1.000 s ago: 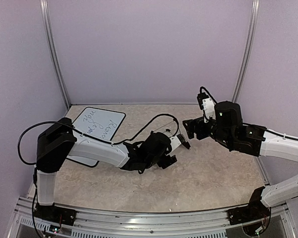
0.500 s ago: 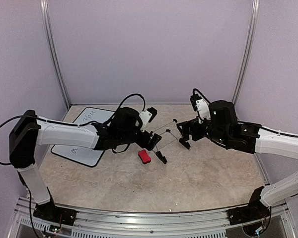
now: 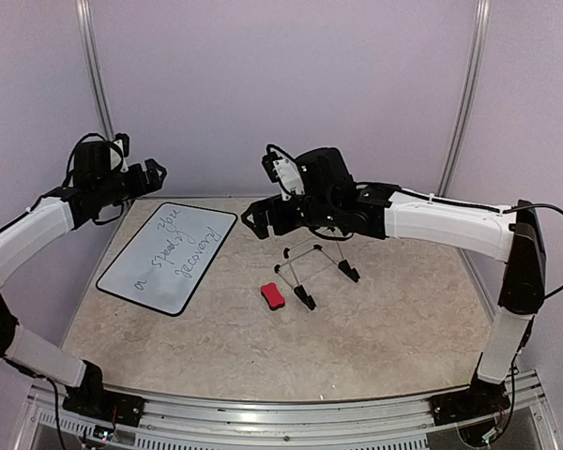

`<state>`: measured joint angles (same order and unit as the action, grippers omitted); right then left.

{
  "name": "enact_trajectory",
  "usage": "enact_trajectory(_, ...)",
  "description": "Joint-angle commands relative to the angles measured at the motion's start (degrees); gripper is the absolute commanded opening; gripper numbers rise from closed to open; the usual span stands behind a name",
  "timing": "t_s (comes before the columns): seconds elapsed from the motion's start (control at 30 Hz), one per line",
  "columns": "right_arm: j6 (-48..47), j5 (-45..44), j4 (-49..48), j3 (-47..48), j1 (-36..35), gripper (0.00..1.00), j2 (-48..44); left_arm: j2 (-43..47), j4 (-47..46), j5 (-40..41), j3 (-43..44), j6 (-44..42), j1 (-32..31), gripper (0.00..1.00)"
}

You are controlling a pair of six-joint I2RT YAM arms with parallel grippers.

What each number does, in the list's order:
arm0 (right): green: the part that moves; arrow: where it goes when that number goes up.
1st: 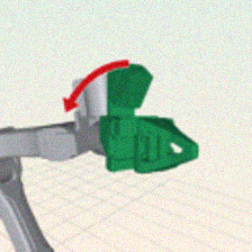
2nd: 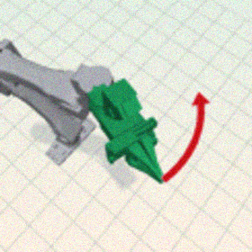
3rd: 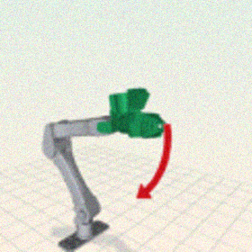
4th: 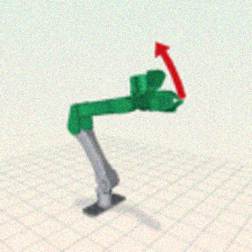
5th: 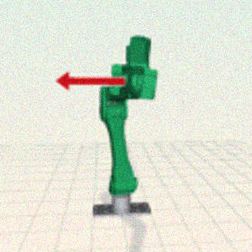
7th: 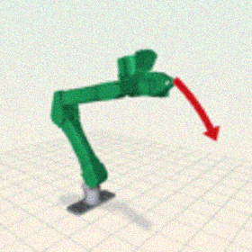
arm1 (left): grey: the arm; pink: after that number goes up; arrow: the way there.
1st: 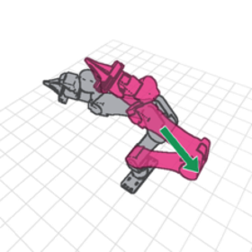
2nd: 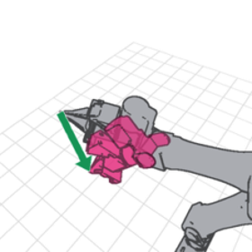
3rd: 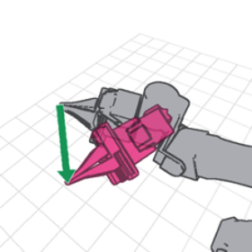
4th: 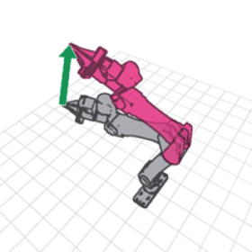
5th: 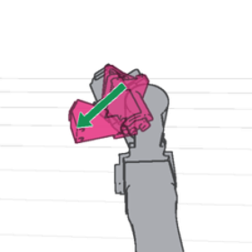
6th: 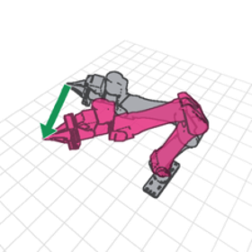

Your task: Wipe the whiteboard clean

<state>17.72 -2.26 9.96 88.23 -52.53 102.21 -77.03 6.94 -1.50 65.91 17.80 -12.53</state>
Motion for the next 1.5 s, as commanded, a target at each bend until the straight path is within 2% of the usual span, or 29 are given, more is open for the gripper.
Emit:
enact_trajectory(0.0,3.16,3.45,7.78,13.75,-3.33,0.98,9.11,-1.38,9.84,-4.76,-1.39,3.55,9.88,0.99)
enact_trajectory(0.23,10.81,8.14,20.48,39.81,-4.82,0.98,28.48,-10.08,14.29,-6.05,1.28,2.19,18.78,0.99)
enact_trajectory(0.33,13.91,9.76,21.01,45.11,-4.79,0.98,33.81,-13.37,12.92,-8.99,1.25,2.49,22.09,0.99)
enact_trajectory(0.5,14.34,6.73,18.35,44.97,-4.62,0.98,38.25,-17.56,9.99,-10.08,0.76,0.59,24.88,0.99)
enact_trajectory(0.7,15.14,10.50,15.40,44.44,-3.10,0.98,42.66,-23.42,8.80,-9.28,3.36,-0.42,26.71,0.99)
enact_trajectory(0.8,17.35,11.20,13.48,43.85,-2.14,0.98,43.74,-26.47,9.51,-6.23,6.00,-0.93,26.99,0.99)
enact_trajectory(0.97,21.01,9.96,10.77,43.66,-1.17,0.97,45.71,-30.02,10.67,3.23,9.49,-0.88,26.97,0.99)
enact_trajectory(1.03,22.34,9.85,9.39,43.90,-1.17,0.97,47.17,-31.51,10.45,4.21,10.14,-1.37,26.95,0.99)
enact_trajectory(1.23,26.62,11.05,4.93,45.43,-1.17,0.96,50.98,-35.44,9.17,1.81,10.61,-2.31,27.04,0.99)
enact_trajectory(1.47,26.14,9.16,6.33,45.98,-1.16,0.95,50.37,-39.54,7.52,-9.60,11.77,-2.66,27.54,0.99)
